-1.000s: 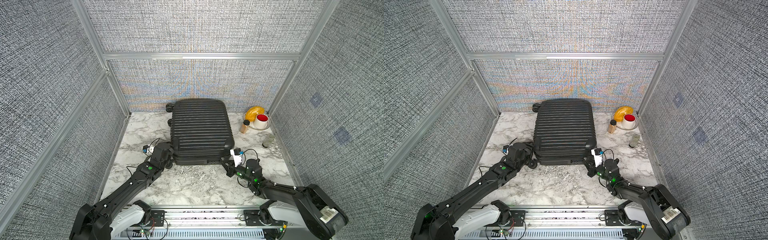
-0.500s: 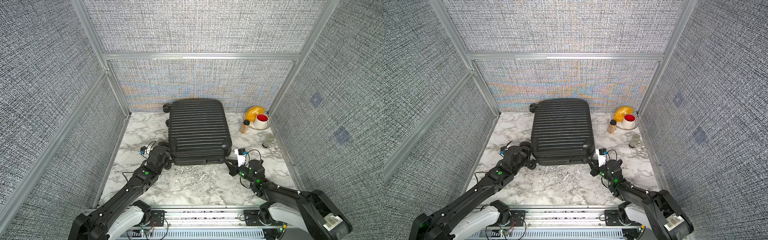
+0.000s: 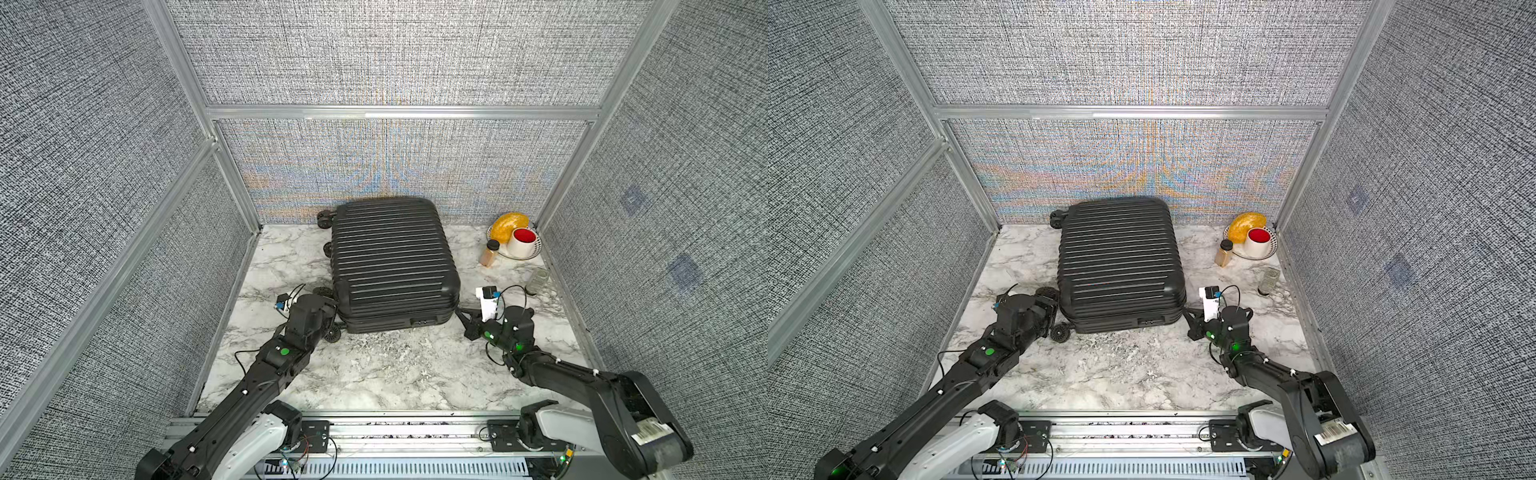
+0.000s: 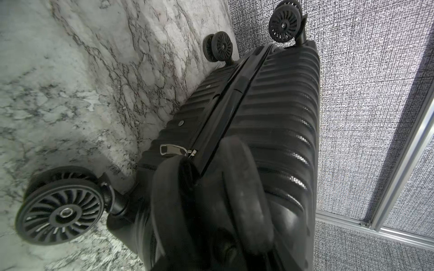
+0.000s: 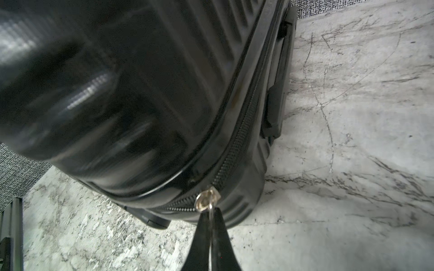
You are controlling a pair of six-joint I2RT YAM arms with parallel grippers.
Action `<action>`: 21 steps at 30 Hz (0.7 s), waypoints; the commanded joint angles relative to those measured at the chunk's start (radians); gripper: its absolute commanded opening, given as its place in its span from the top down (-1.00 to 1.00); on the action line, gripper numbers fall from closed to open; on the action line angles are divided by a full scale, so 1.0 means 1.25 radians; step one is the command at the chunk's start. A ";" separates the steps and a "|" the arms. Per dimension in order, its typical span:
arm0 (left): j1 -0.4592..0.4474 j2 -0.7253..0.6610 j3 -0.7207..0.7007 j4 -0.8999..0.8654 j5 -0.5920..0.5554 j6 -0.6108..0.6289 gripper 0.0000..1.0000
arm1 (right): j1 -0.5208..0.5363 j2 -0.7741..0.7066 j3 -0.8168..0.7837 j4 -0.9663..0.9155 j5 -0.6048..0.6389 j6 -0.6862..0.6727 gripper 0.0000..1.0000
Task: Open the suitcase zippers
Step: Unzip the zipper on the suitcase, then adjust the suitcase at the center of the board.
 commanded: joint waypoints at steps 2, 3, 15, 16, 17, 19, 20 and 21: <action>0.016 -0.007 -0.002 -0.127 -0.100 0.071 0.25 | -0.030 0.038 0.040 0.036 0.077 -0.019 1.00; 0.016 -0.008 -0.002 -0.128 -0.097 0.073 0.25 | -0.032 0.049 0.053 0.031 0.075 -0.026 1.00; 0.129 0.023 0.030 -0.118 -0.006 0.170 0.25 | -0.003 0.032 0.035 0.027 0.011 -0.018 1.00; 0.150 0.036 0.038 -0.112 0.016 0.187 0.25 | 0.008 0.018 0.021 0.029 0.011 -0.012 1.00; 0.174 0.056 0.051 -0.104 0.043 0.211 0.25 | 0.023 0.007 0.005 0.033 0.011 -0.004 1.00; 0.213 0.104 0.086 -0.096 0.090 0.258 0.24 | 0.060 -0.022 -0.018 0.041 0.011 0.008 1.00; 0.230 0.133 0.107 -0.094 0.113 0.282 0.25 | 0.083 -0.037 -0.031 0.044 0.013 0.014 1.00; 0.244 0.157 0.127 -0.092 0.130 0.302 0.24 | 0.101 -0.051 -0.041 0.049 0.015 0.020 1.00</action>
